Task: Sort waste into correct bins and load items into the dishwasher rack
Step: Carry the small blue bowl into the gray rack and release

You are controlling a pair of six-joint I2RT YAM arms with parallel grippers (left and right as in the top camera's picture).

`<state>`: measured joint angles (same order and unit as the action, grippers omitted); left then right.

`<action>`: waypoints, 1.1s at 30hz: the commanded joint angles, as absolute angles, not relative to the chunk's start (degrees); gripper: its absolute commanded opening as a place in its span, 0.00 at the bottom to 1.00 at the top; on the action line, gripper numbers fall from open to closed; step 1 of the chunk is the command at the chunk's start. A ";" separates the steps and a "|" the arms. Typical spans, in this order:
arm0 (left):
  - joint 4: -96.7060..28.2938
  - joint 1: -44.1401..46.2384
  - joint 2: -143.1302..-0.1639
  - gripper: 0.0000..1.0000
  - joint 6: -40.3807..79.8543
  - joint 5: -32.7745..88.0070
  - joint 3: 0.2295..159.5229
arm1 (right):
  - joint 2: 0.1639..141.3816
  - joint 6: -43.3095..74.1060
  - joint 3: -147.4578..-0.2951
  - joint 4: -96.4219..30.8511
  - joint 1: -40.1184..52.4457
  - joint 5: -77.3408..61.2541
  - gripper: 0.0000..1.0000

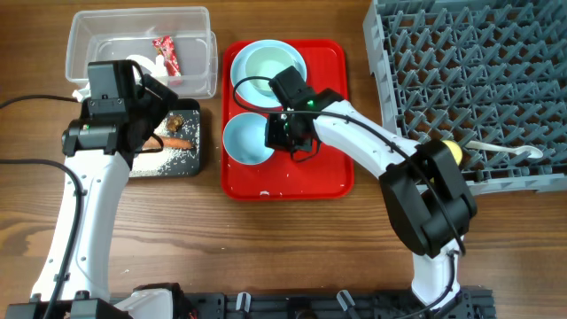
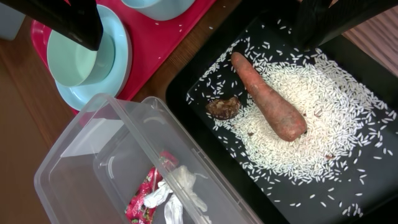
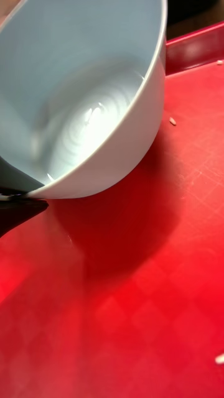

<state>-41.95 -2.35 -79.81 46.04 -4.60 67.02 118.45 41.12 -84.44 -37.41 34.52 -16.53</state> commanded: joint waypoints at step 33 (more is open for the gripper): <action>-41.82 -2.20 -80.05 1.00 45.41 -4.73 66.74 | 122.54 -57.08 -84.51 46.15 10.83 59.81 0.04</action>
<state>-41.91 -2.35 -79.88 46.02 -4.56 67.00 116.99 -39.05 -84.09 43.59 10.94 60.34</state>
